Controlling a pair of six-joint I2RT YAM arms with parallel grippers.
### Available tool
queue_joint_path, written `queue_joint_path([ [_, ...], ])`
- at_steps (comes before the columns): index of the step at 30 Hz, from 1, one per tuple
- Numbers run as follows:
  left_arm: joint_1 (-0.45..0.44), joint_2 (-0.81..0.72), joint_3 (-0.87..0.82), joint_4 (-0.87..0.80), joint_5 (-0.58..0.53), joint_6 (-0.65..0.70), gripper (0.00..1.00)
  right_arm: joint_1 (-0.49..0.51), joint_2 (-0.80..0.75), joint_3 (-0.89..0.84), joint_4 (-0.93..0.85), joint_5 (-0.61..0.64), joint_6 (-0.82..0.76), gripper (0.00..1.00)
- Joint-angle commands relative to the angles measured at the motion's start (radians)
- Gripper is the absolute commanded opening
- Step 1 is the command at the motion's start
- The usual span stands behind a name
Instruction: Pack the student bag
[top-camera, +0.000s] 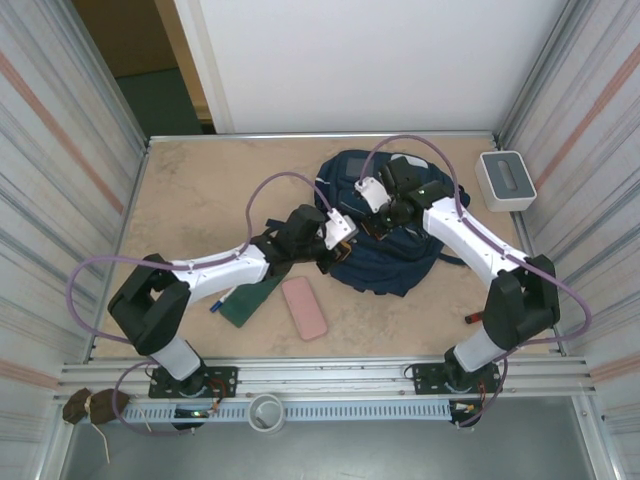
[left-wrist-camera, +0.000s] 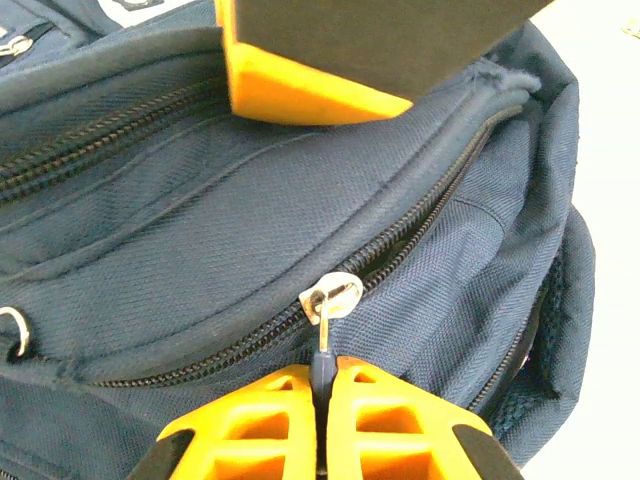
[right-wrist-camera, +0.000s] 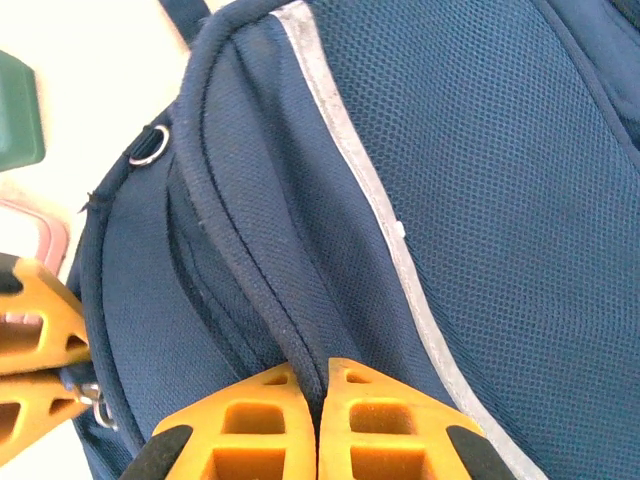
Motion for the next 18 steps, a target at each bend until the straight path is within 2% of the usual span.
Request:
queue_joint_path([
  [1, 0.040, -0.049, -0.015, -0.007, 0.027, -0.029, 0.00, 0.029, -0.074, -0.056, 0.081, 0.041, -0.099, 0.00],
  [8, 0.088, -0.058, -0.029, -0.021, 0.038, -0.025, 0.00, 0.030, -0.119, -0.105, 0.123, 0.026, -0.167, 0.00],
  [14, 0.137, -0.108, -0.064, 0.003, 0.181, -0.013, 0.00, 0.031, -0.109, -0.117, 0.113, 0.034, -0.203, 0.00],
  [18, 0.141, -0.112, -0.057, -0.015, 0.215, 0.008, 0.00, 0.037, -0.091, -0.102, 0.108, 0.025, -0.195, 0.00],
])
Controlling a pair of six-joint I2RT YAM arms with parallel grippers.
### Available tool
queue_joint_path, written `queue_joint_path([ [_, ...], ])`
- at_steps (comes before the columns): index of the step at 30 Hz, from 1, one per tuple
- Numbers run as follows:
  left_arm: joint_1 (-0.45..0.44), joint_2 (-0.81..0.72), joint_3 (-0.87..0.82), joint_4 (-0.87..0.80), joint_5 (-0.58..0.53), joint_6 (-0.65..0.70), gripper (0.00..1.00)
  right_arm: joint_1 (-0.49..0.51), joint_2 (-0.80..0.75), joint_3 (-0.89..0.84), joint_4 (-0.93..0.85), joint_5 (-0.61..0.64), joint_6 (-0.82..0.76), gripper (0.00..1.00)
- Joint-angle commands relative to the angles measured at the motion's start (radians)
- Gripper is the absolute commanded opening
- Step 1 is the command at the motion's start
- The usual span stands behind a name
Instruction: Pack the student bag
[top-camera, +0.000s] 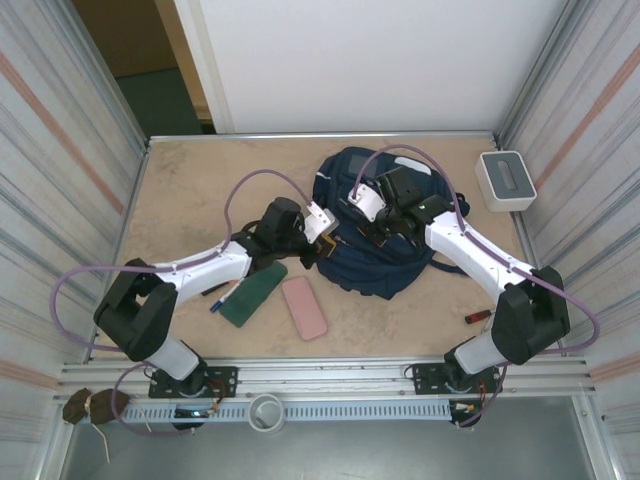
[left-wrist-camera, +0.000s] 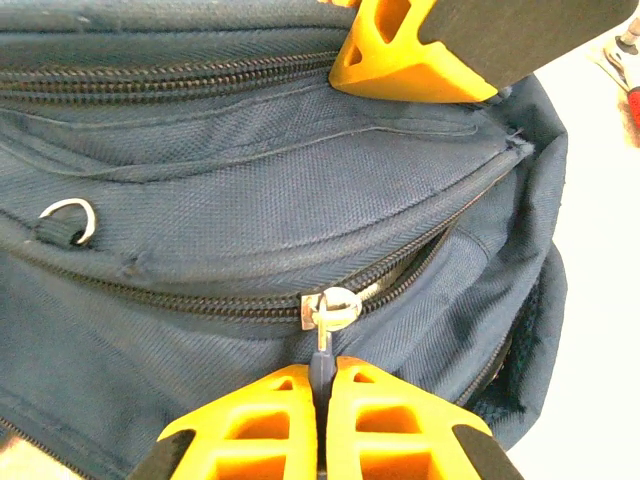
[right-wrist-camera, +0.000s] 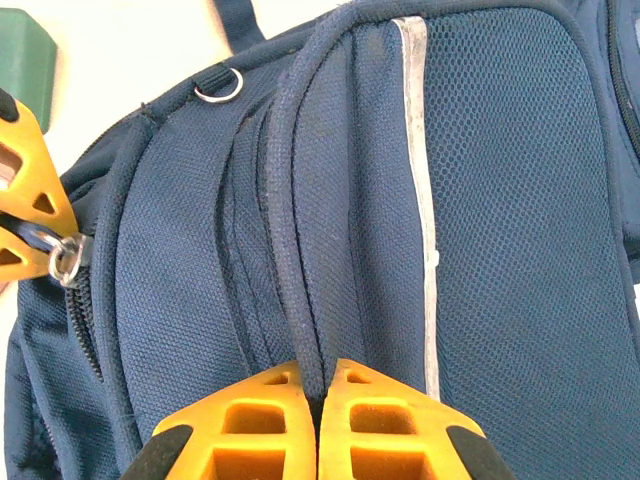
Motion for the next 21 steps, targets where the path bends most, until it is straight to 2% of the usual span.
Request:
queue_joint_path([
  [1, 0.016, -0.034, 0.012, -0.009, 0.050, 0.014, 0.00, 0.006, -0.010, 0.013, -0.029, 0.002, -0.012, 0.00],
  [4, 0.007, -0.013, 0.015, 0.012, 0.085, -0.014, 0.00, 0.008, 0.010, 0.037, -0.026, -0.024, 0.074, 0.05],
  [9, -0.017, 0.001, 0.006, 0.055, 0.115, -0.056, 0.00, -0.018, -0.028, 0.000, -0.010, -0.017, 0.229, 0.31],
  [13, -0.039, 0.002, 0.007, 0.061, 0.118, -0.063, 0.00, -0.015, -0.151, -0.099, 0.019, -0.037, 0.318, 0.43],
  [17, -0.051, 0.001, 0.010, 0.063, 0.117, -0.064, 0.00, 0.034, -0.280, -0.207, 0.049, -0.043, 0.339, 0.48],
  [21, -0.055, 0.001, 0.015, 0.062, 0.116, -0.066, 0.00, 0.097, -0.326, -0.284, 0.089, -0.007, 0.308, 0.48],
])
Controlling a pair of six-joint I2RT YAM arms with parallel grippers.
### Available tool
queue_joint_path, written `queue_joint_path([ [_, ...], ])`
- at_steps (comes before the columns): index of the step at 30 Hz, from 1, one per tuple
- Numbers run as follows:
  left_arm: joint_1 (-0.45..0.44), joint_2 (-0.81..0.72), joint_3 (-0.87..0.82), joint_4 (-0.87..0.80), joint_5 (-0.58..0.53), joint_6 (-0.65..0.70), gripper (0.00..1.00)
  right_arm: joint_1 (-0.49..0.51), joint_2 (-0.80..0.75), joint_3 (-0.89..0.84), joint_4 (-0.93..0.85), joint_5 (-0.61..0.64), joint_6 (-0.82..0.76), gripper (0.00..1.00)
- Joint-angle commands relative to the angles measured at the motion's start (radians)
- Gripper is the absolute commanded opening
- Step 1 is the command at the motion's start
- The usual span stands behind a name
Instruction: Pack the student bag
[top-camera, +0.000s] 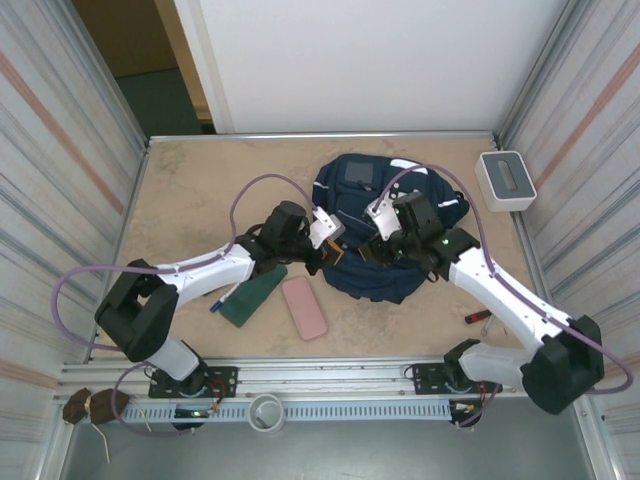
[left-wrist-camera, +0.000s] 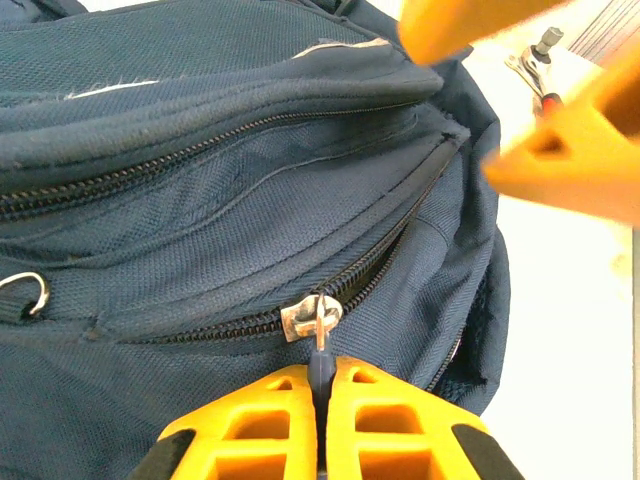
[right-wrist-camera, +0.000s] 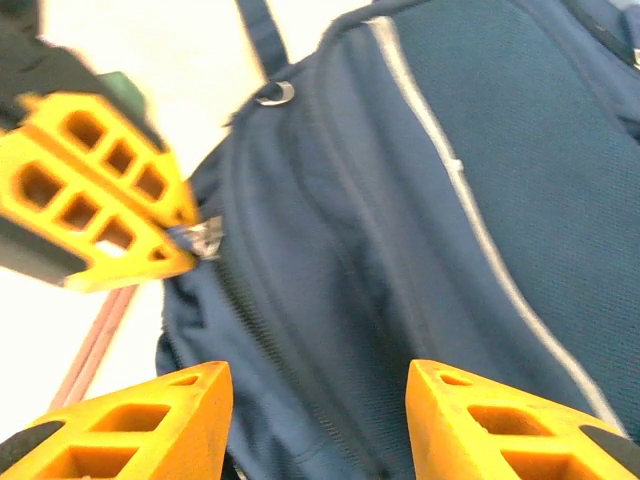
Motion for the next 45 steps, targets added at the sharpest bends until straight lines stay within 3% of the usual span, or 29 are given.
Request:
queue_joint_path([
  [1, -0.008, -0.004, 0.017, 0.055, 0.038, -0.008, 0.00, 0.042, -0.013, -0.050, 0.055, 0.019, 0.005, 0.48],
  [9, -0.012, -0.009, 0.023, 0.042, 0.031, -0.001, 0.00, 0.048, 0.104, -0.054, 0.136, 0.115, -0.027, 0.43],
  [15, -0.010, -0.022, 0.008, 0.044, 0.000, 0.009, 0.00, 0.046, 0.092, -0.093, 0.152, 0.165, -0.007, 0.11],
  [20, 0.033, -0.024, -0.002, 0.045, -0.055, -0.001, 0.00, 0.020, 0.022, -0.156, 0.149, 0.144, 0.058, 0.00],
  [29, 0.163, 0.016, 0.004, 0.001, -0.171, -0.037, 0.00, -0.087, -0.116, -0.239, 0.158, 0.021, 0.155, 0.00],
  [34, 0.215, 0.133, 0.103, -0.044, -0.262, -0.099, 0.00, -0.106, -0.159, -0.230, 0.189, -0.098, 0.150, 0.00],
  [40, 0.256, 0.296, 0.243, -0.060, -0.264, -0.188, 0.00, -0.122, -0.147, -0.182, 0.205, -0.177, 0.144, 0.00],
  [41, 0.259, 0.311, 0.260, -0.059, -0.261, -0.200, 0.01, -0.124, -0.137, -0.173, 0.208, -0.178, 0.147, 0.00],
  [45, 0.281, 0.272, 0.238, -0.048, -0.242, -0.261, 0.24, -0.125, -0.080, -0.108, 0.217, -0.143, 0.202, 0.00],
])
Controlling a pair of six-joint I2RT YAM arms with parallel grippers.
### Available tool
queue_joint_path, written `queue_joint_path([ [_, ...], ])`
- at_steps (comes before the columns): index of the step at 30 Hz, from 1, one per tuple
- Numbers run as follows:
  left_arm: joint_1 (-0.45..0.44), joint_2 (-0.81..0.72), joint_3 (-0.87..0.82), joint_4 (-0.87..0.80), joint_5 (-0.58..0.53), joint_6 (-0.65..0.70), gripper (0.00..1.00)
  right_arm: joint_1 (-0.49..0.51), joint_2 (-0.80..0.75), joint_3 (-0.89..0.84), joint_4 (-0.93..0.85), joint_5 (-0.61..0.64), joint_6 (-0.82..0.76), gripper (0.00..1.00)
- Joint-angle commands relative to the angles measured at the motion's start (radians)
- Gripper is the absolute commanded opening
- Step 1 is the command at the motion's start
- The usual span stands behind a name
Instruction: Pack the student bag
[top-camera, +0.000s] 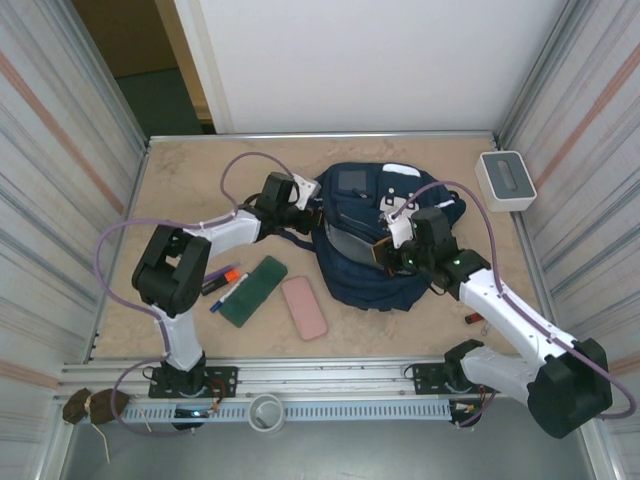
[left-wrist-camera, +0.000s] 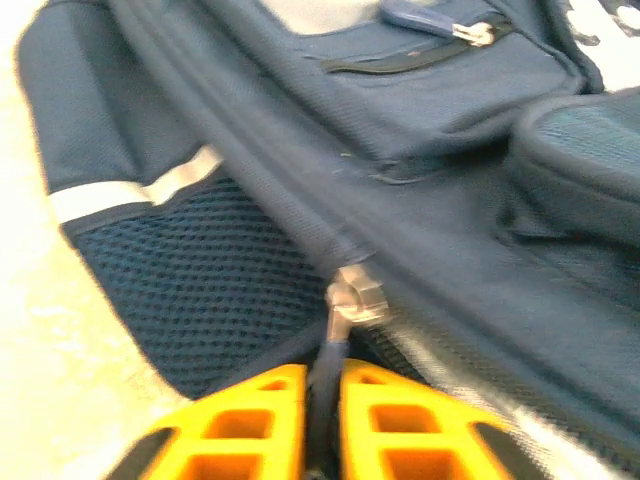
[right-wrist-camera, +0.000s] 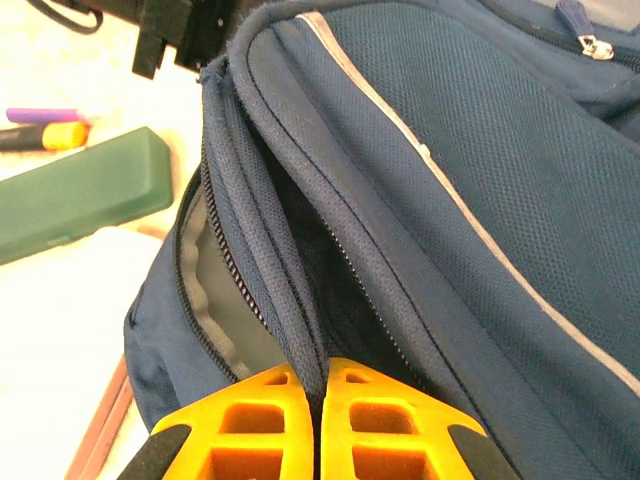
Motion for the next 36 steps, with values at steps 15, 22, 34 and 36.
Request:
queue_joint_path([
  [15, 0.035, -0.592, -0.393, -0.397, -0.239, -0.227, 0.72, -0.007, 0.382, 0.534, -0.258, 0.009, 0.107, 0.00],
  [22, -0.035, -0.776, -0.488, -0.691, -0.397, -0.333, 0.75, -0.007, 0.426, 0.552, -0.215, -0.038, 0.112, 0.00],
  [34, -0.261, -0.761, -0.469, -0.781, -0.463, -0.558, 0.82, -0.014, 0.459, 0.514, -0.165, -0.077, 0.105, 0.00],
  [36, -0.347, -0.737, -0.436, -0.750, -0.462, -0.623, 0.82, -0.017, 0.457, 0.511, -0.165, -0.077, 0.102, 0.00],
])
